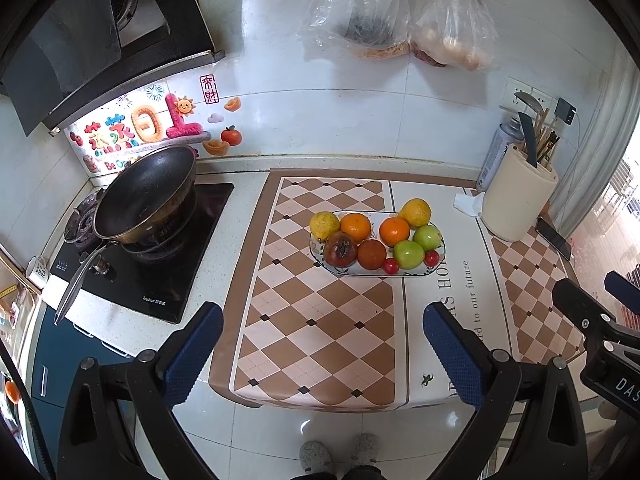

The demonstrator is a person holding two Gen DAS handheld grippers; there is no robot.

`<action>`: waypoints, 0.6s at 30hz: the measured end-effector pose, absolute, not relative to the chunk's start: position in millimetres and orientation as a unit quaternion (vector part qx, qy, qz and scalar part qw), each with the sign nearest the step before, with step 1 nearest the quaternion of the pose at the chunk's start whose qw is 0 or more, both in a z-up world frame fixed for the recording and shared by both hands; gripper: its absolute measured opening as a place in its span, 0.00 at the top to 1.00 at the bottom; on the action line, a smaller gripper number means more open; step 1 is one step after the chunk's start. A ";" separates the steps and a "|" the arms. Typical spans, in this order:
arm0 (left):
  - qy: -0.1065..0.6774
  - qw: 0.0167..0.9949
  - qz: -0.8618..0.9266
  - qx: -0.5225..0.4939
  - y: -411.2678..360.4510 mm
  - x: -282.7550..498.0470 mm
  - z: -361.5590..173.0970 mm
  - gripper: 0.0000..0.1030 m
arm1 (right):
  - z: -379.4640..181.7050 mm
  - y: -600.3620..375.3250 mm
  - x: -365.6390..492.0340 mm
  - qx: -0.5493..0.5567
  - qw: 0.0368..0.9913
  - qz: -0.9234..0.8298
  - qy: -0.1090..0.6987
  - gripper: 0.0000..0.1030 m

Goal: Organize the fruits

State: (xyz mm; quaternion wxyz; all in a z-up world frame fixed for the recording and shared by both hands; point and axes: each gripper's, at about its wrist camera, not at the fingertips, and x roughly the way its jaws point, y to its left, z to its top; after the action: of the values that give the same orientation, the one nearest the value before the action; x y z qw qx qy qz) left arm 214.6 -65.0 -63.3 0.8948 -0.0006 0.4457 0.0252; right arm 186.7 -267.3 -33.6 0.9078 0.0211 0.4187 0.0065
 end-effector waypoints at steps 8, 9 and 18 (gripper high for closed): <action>0.445 0.895 0.025 0.000 -63.9 213.7 -63.2 0.00 | -32.3 -267.8 184.0 0.020 0.908 0.006 0.419 0.01; 0.445 0.895 0.025 0.000 -63.7 213.7 -63.4 0.00 | -33.6 -266.9 185.0 0.021 0.908 0.006 0.419 0.01; 0.443 0.896 0.024 0.000 -63.2 212.3 -63.1 0.00 | -31.8 -265.6 180.1 0.021 0.908 0.008 0.419 0.01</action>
State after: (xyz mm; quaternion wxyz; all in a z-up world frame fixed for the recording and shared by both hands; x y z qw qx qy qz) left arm 212.3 -63.2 -63.1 0.8962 -0.0005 0.4430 0.0243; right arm 180.1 -265.6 -31.8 0.9077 0.0212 0.4191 0.0078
